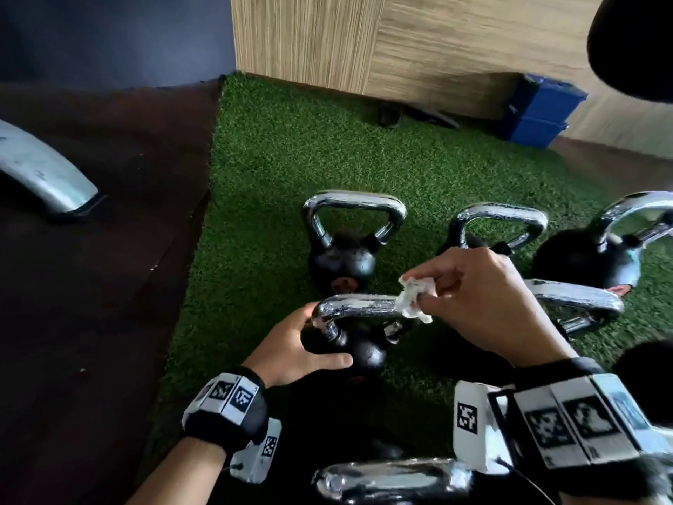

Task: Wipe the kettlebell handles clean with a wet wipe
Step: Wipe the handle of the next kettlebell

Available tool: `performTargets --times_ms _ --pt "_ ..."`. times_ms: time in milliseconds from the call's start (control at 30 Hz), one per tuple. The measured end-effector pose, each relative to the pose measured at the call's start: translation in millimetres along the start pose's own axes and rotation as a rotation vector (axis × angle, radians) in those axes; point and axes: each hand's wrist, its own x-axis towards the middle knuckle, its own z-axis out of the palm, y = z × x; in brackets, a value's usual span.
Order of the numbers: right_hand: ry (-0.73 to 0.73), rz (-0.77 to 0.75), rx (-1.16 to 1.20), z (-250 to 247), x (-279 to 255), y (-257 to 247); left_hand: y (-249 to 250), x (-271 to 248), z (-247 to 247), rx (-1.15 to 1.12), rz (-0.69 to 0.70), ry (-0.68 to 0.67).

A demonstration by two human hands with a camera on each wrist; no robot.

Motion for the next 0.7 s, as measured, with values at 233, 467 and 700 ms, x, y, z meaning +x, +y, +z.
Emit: performTargets --times_ms 233,467,700 --pt "-0.113 -0.062 0.022 24.0 16.9 -7.6 6.4 25.2 23.3 -0.148 0.076 -0.102" --pt "-0.129 0.003 -0.062 27.4 14.9 6.3 -5.6 19.3 36.0 -0.224 0.144 -0.003" --pt "-0.162 0.046 -0.101 21.0 12.5 8.4 -3.0 17.2 30.4 -0.203 0.154 -0.041"
